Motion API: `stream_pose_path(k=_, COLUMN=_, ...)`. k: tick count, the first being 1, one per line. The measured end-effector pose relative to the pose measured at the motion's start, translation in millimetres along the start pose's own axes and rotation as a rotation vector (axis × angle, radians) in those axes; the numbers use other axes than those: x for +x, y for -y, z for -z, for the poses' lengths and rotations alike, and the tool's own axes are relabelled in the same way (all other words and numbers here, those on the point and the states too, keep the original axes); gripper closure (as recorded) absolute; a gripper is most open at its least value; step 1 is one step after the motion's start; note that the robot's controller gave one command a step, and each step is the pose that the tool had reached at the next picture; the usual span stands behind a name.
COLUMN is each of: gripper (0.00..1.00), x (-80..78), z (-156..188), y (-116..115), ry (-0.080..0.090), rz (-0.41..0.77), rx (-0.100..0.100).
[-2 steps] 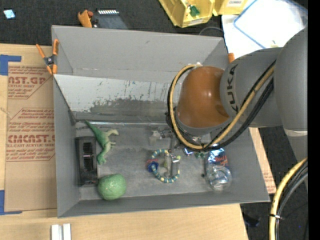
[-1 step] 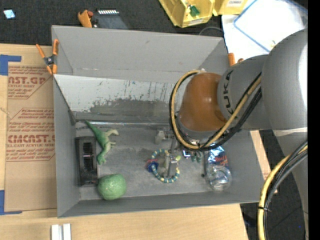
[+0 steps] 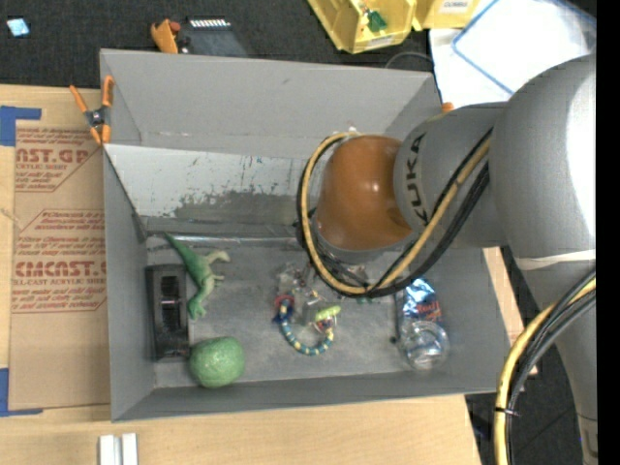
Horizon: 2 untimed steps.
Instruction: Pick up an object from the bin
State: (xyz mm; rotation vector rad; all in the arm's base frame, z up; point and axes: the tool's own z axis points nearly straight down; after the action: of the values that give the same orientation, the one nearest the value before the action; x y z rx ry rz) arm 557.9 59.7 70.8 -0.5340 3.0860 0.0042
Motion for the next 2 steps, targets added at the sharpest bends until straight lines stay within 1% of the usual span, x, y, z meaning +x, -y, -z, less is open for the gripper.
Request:
stream_pose_path(k=1, gripper=1.00, x=0.0, z=0.1, y=0.1, ry=0.000, rz=0.000, rx=0.000)
stream_pose_path(k=2, gripper=1.00, x=0.5, z=15.3, y=-0.2, ry=-0.002, rz=0.000, rx=0.000)
